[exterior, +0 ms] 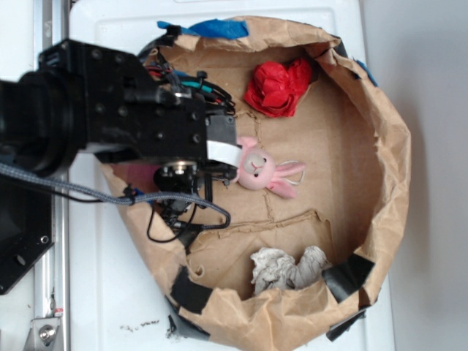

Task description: Grab the green sponge.

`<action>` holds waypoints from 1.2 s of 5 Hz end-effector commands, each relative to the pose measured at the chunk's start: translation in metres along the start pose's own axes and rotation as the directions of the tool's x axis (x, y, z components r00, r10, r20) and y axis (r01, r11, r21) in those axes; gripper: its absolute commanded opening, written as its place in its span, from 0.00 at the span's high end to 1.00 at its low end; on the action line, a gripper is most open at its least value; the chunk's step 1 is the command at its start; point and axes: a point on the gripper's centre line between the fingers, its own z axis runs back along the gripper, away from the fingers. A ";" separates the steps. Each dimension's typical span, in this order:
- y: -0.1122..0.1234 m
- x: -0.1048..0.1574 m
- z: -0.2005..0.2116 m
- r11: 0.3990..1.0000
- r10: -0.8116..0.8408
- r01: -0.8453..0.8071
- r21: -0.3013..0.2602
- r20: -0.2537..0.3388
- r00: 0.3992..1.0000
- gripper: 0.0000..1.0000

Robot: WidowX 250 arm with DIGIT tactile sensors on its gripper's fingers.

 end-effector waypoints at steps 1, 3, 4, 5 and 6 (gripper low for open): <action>0.008 0.019 0.072 0.991 0.112 -0.102 -0.083 0.132 0.985 1.00; -0.002 0.026 0.146 0.949 0.221 -0.184 -0.256 0.121 0.968 1.00; -0.001 0.033 0.147 0.947 0.248 -0.215 -0.236 0.118 0.962 1.00; 0.002 0.035 0.143 0.951 0.240 -0.211 -0.227 0.109 0.965 1.00; 0.011 0.031 0.127 0.967 0.202 -0.183 -0.180 0.095 0.975 0.00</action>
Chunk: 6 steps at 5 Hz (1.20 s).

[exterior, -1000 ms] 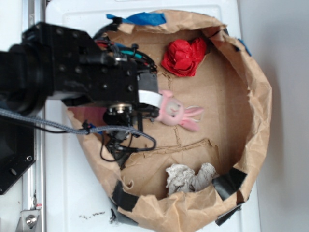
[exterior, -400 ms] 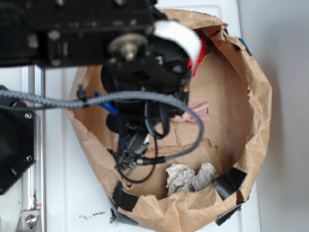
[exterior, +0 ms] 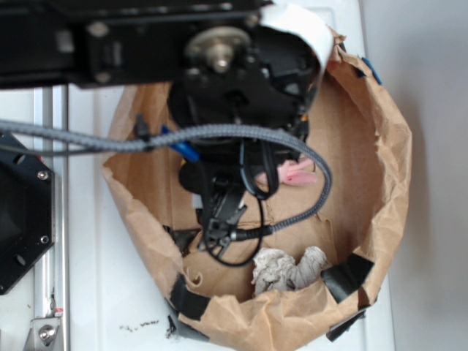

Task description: Grab the green sponge.

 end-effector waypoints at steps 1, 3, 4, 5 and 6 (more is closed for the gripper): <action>0.036 0.000 -0.017 0.991 -0.078 0.074 0.114 0.038 0.996 0.00; 0.038 -0.004 -0.049 0.966 -0.227 0.221 0.136 0.030 0.973 0.00; 0.036 -0.007 -0.063 0.941 -0.307 0.299 0.160 0.023 0.952 0.00; 0.032 -0.012 -0.070 0.931 -0.332 0.326 0.163 0.009 0.943 0.00; 0.026 -0.013 -0.076 0.918 -0.369 0.365 0.154 0.000 0.929 0.00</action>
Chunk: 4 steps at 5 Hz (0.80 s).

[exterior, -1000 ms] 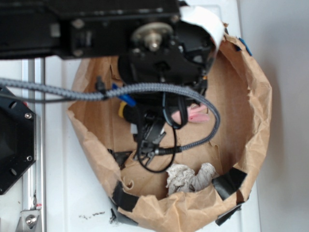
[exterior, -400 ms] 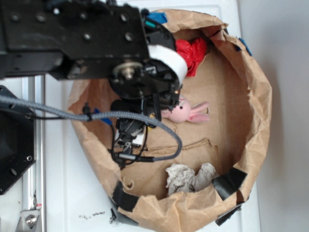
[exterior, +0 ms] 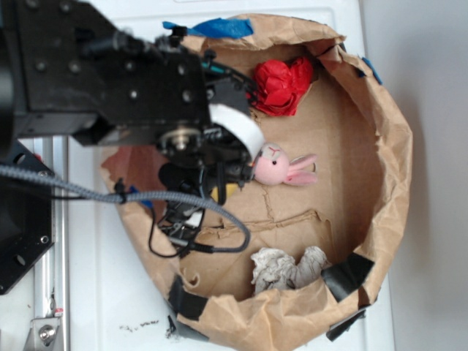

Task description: Grab the green sponge.

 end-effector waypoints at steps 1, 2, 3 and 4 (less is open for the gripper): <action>-0.002 0.011 -0.008 0.997 -0.076 0.076 0.005 0.008 0.997 0.00; -0.008 0.019 -0.021 0.996 -0.093 0.092 -0.021 -0.026 0.995 0.00; -0.008 0.025 -0.030 0.996 -0.089 0.089 -0.018 -0.041 0.995 0.00; -0.008 0.026 -0.034 0.996 -0.089 0.089 -0.016 -0.049 0.995 0.00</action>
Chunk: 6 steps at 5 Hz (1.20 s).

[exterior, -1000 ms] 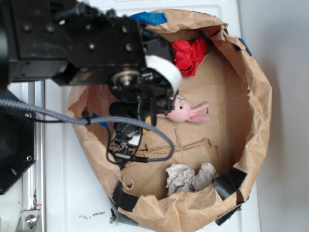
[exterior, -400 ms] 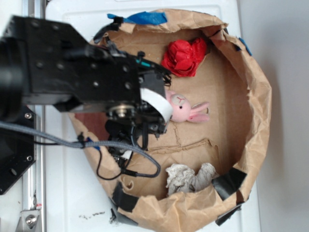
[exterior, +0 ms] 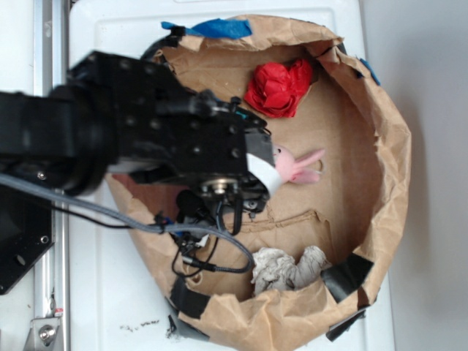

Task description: Grab the green sponge.

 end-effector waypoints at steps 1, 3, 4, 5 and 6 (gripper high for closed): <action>0.006 0.012 0.004 1.000 -0.020 0.019 0.023 0.038 0.999 0.00; 0.008 0.011 0.005 1.000 0.025 -0.026 0.014 0.054 0.998 1.00; 0.008 0.011 0.007 0.999 0.031 -0.032 0.011 0.058 0.998 1.00; 0.008 0.010 0.009 0.999 0.032 -0.033 0.010 0.060 0.998 1.00; 0.008 0.010 0.011 0.999 0.034 -0.034 0.005 0.062 0.997 1.00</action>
